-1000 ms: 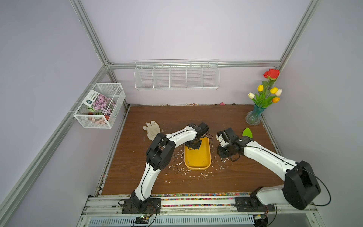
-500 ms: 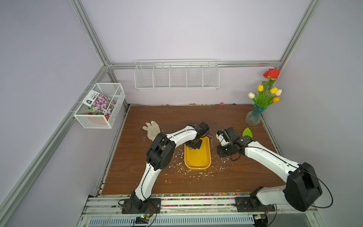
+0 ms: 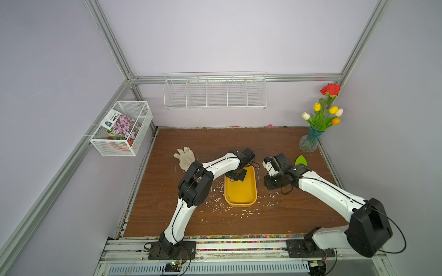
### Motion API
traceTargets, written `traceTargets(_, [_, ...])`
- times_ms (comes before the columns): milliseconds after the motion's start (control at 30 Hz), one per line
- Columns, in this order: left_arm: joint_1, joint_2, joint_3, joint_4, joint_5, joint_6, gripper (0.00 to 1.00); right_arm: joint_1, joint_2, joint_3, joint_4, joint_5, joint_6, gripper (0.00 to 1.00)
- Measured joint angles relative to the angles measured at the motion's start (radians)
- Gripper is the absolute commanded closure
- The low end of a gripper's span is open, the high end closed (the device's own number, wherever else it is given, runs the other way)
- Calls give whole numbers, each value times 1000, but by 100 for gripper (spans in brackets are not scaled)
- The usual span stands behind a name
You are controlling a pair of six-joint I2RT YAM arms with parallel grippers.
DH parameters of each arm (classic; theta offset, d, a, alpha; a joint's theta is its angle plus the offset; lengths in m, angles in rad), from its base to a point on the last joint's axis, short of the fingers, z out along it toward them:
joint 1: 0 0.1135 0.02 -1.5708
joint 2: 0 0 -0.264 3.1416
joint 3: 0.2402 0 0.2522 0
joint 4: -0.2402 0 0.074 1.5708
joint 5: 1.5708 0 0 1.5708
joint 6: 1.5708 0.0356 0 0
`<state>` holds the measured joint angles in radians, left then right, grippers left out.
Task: Take out the screws from the storage box
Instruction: Pick up the screw from the storage box, then place the screw at the center of the board.
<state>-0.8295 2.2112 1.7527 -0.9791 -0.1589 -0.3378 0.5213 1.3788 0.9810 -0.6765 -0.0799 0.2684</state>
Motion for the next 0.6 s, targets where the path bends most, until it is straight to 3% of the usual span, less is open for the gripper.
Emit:
traceTargets(367, [28,-288,-6,-31,57,-30,100,5,37,95,52,-112,-8,73])
traceTargets(600, [142,-462,-241,20,143,-76,100,82,239,252,82,-142,-32,66])
